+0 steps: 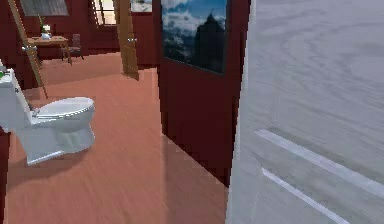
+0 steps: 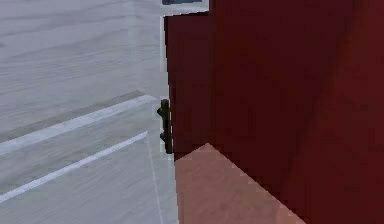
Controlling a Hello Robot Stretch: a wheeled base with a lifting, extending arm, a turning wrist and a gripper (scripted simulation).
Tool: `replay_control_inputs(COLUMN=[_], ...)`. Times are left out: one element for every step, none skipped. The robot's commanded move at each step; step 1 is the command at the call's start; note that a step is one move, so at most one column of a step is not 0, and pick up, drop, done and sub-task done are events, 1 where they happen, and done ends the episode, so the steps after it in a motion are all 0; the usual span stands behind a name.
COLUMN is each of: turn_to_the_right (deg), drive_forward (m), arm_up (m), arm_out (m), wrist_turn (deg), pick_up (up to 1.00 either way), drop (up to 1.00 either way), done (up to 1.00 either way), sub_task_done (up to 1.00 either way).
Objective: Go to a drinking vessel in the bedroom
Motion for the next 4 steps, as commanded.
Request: replay_control_inputs(turn_to_the_right=[-15.0,0.0,0.0,0.0], drive_forward=[0.0,1.0,0.95,0.7], arm_up=[0.0,0.0,0.0,0.0], arm_out=[0.0,0.0,0.0,0.0], wrist_turn=[0.0,0.0,0.0,0.0], pick_up=[0.0,0.0,0.0,0.0], drop=[0.0,0.0,0.0,0.0], done=[0.0,0.0,0.0,0.0], sub_task_done=[0.0,0.0,0.0,0.0])
